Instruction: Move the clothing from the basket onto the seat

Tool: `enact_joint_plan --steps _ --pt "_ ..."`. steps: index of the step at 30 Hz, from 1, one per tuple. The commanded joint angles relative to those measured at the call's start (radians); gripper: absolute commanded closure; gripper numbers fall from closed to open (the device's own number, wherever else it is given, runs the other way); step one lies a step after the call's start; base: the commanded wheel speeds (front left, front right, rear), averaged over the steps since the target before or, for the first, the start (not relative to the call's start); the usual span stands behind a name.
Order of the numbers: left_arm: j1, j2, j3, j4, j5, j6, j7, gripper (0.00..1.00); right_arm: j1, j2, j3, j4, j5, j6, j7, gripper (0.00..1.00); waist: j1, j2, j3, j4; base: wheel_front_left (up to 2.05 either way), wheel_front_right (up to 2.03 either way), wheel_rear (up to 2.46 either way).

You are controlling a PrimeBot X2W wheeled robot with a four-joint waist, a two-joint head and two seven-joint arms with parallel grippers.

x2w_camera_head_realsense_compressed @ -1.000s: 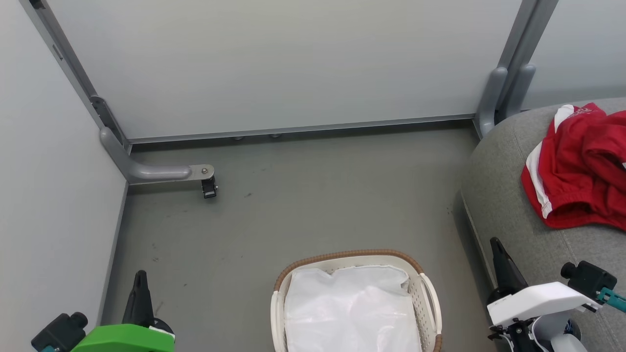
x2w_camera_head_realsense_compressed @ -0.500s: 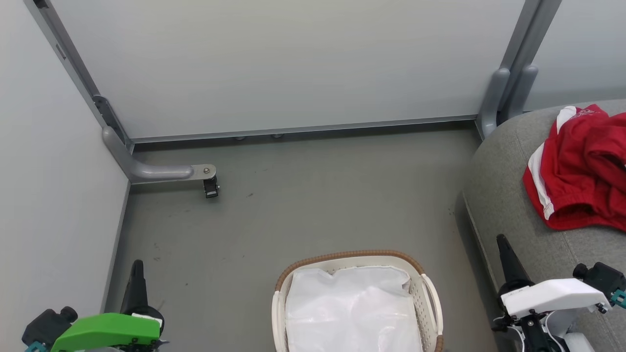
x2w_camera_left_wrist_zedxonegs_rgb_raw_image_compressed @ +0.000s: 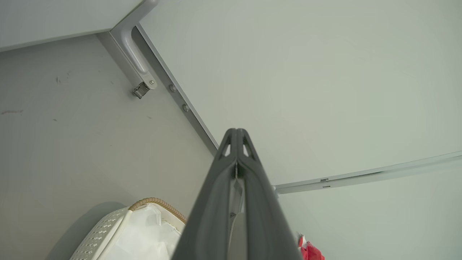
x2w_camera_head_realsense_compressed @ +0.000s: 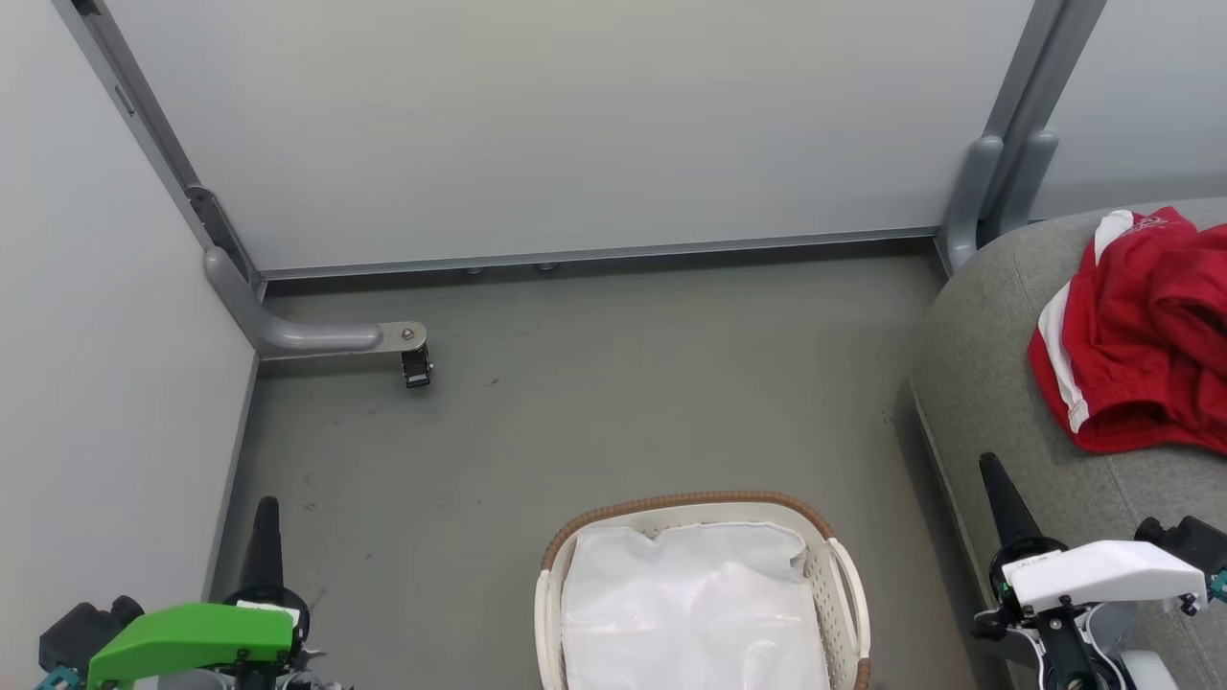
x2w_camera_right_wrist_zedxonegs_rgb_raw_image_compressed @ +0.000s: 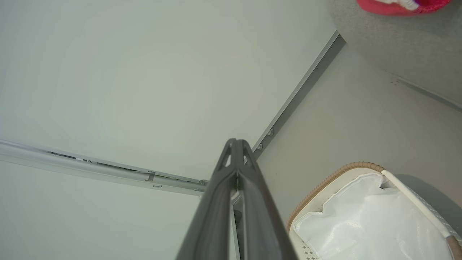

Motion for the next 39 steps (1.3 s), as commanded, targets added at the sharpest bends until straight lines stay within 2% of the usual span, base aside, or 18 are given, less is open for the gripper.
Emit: enact_joint_plan --steps 1,39 --pt "-0.027 0.004 0.007 -0.010 -0.027 -0.008 0.008 1.00 -0.020 -0.007 -0.006 -0.011 0.027 0.000 0.007 1.00 0.0000 0.0063 0.000 0.000 0.00 0.00 0.00" --pt "-0.071 0.005 0.035 -0.009 -0.319 -0.016 0.090 1.00 -0.027 -0.007 -0.045 -0.024 0.332 -0.001 0.091 1.00 0.0000 0.0096 -0.003 0.013 0.00 0.00 0.00"
